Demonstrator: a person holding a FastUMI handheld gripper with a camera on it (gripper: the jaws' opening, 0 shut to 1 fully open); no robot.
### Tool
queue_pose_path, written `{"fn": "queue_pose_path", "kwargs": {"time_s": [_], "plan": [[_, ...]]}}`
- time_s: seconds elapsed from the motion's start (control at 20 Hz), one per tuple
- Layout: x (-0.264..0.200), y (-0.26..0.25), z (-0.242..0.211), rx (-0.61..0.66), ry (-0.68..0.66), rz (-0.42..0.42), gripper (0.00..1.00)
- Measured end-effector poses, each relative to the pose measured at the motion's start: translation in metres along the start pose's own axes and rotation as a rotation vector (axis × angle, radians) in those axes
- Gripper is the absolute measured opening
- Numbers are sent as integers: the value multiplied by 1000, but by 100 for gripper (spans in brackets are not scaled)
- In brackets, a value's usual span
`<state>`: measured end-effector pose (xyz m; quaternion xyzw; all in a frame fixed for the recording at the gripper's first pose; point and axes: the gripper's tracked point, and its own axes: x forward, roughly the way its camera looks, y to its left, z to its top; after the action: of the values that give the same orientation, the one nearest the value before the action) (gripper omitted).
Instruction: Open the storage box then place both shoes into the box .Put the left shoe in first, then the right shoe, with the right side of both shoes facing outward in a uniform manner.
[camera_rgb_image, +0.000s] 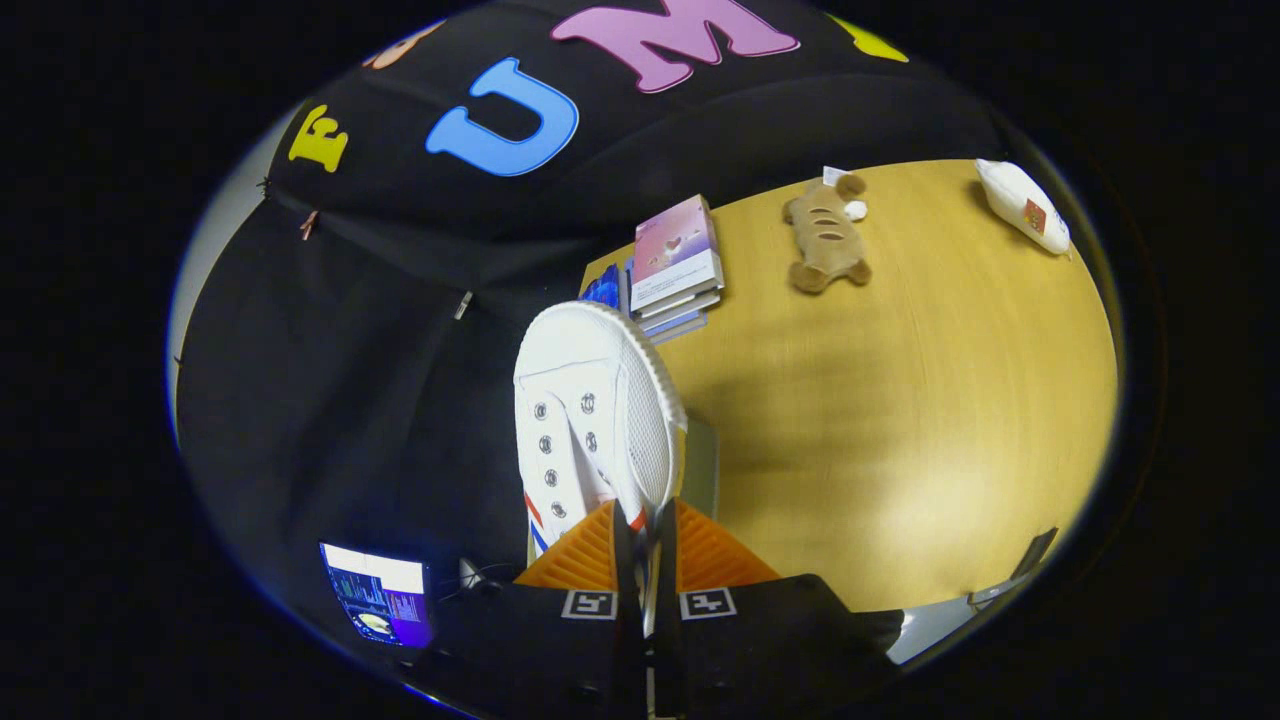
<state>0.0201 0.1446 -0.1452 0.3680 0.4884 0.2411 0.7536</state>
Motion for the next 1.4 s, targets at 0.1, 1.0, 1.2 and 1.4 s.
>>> {"fn": "queue_pose_path", "kwargs": {"time_s": [0.1,1.0,1.2,1.4], "plan": [[24,20,-9,1,24,-10,8],[146,12,-70,-67,249,-331,8],[146,0,-73,-78,275,-372,8],[145,1,-79,-79,292,-363,14]]}}
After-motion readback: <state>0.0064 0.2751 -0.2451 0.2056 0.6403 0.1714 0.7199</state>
